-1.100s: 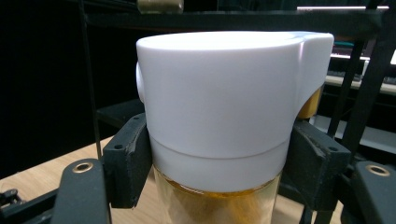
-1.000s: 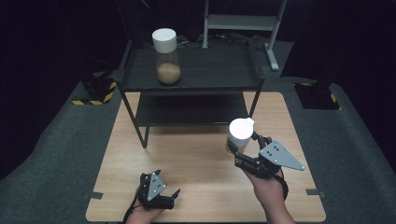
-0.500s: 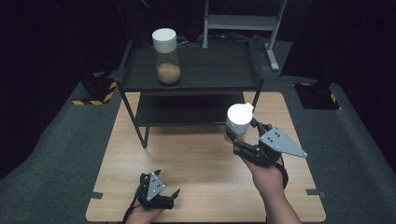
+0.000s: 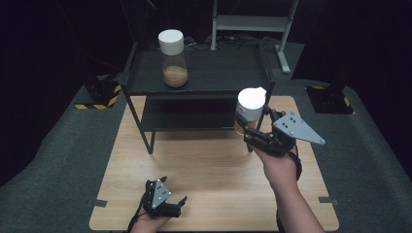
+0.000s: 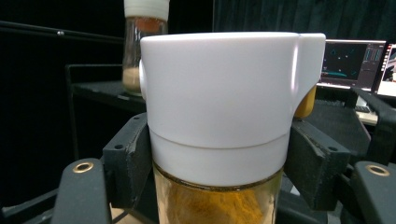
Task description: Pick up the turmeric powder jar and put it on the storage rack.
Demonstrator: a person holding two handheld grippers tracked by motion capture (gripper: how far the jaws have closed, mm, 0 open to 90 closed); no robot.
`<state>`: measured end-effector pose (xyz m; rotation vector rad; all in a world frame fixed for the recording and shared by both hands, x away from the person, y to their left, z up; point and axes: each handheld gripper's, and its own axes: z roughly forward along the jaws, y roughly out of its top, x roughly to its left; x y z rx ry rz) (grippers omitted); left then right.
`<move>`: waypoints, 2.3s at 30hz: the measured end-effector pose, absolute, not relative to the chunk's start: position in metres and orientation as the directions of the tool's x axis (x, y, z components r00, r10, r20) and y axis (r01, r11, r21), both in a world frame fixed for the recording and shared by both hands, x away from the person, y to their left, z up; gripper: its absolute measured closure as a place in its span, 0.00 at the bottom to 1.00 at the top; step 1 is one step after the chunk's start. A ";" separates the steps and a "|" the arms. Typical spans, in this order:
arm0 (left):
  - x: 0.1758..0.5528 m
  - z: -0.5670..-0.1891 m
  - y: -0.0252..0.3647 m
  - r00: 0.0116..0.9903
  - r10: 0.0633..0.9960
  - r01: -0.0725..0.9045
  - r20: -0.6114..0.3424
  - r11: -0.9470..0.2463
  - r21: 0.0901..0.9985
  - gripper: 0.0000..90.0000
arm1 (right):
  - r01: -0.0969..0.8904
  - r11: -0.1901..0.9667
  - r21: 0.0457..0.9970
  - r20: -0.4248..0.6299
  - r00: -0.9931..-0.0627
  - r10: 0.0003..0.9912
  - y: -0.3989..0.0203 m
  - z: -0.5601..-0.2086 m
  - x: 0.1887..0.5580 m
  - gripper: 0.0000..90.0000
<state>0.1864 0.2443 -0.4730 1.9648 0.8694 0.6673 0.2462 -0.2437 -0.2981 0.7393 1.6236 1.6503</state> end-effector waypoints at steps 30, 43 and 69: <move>0.186 -0.475 0.248 0.619 0.778 0.312 0.110 -0.372 0.874 0.01 | -0.129 0.002 0.992 -0.076 -0.567 0.820 -0.214 -0.241 0.288 0.33; 0.187 -0.475 0.250 0.624 0.774 0.311 0.104 -0.369 0.876 0.01 | -0.108 -0.010 0.994 -0.052 -0.554 0.831 -0.197 -0.231 0.316 0.33; 0.185 -0.475 0.251 0.628 0.771 0.304 0.107 -0.369 0.878 0.01 | -0.064 -0.027 0.998 -0.012 -0.536 0.844 -0.175 -0.234 0.350 0.33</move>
